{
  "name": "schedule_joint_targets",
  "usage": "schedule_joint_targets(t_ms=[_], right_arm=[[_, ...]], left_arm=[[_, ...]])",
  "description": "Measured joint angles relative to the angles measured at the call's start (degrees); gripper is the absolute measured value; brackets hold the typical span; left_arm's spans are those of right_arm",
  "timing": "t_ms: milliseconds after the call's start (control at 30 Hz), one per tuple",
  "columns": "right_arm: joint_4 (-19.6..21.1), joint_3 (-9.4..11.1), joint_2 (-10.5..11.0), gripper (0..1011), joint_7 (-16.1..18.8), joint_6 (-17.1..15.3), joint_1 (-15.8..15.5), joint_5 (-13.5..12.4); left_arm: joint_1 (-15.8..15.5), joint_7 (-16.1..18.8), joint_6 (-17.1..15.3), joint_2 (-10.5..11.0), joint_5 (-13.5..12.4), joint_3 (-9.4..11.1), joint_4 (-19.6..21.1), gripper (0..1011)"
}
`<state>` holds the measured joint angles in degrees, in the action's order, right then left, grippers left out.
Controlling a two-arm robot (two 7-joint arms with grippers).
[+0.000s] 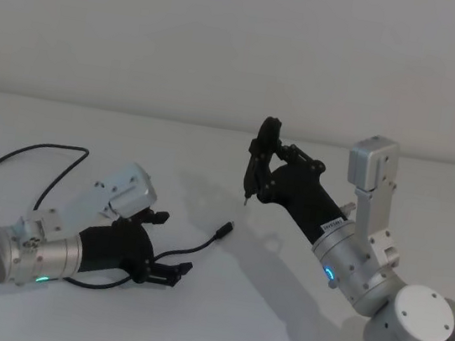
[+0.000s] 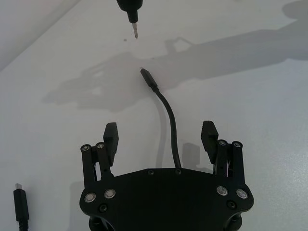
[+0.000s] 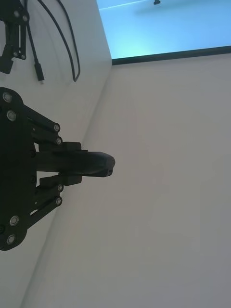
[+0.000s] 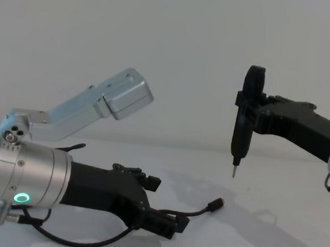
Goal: Pick up the data cable with the one hand.
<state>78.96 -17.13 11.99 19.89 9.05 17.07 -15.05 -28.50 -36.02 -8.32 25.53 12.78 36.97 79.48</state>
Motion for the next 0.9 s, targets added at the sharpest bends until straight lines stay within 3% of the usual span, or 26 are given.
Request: schedule_joint_targets(t_ms=[900], right_arm=[[-5.3, -1.2, -0.3, 275, 2.0, -0.1, 1.8, -1.7]], left_arm=[[0.1, 0.2, -0.7, 0.2, -0.3, 0.1, 0.3, 1001]])
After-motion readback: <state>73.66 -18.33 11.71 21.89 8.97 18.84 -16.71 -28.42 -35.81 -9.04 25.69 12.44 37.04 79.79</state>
